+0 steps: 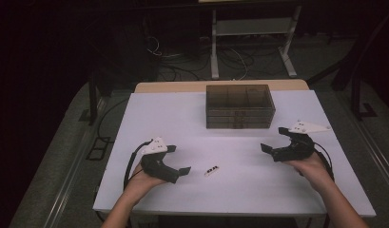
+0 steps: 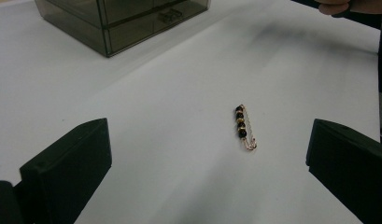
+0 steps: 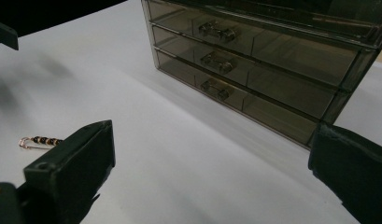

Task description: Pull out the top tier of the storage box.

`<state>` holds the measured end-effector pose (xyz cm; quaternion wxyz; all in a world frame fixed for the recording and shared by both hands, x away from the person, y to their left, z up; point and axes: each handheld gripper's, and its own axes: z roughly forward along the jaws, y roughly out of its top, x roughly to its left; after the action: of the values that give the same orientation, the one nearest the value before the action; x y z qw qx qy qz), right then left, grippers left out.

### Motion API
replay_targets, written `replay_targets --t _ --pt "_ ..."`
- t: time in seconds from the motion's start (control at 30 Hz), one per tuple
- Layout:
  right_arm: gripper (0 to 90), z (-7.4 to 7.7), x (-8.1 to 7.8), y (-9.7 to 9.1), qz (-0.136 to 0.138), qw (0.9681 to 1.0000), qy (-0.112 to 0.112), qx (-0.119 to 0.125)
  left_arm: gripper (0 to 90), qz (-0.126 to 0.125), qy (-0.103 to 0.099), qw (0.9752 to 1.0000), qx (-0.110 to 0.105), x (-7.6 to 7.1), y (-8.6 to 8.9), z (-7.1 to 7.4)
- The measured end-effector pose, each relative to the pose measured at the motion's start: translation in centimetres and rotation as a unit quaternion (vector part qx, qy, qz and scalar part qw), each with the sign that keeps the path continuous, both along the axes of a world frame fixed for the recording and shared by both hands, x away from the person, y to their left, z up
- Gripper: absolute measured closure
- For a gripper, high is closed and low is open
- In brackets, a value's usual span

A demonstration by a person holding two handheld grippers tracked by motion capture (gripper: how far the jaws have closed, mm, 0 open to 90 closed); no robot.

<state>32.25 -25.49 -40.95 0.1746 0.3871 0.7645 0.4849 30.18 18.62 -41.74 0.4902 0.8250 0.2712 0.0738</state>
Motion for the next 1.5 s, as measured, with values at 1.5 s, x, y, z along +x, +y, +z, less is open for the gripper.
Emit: replay_targets --t 1.5 --pt "0.0 0.1 3.3 2.0 -0.009 0.9999 -0.004 0.008 0.0 -0.001 0.005 1.0000 -0.002 0.1 0.1 -0.2"
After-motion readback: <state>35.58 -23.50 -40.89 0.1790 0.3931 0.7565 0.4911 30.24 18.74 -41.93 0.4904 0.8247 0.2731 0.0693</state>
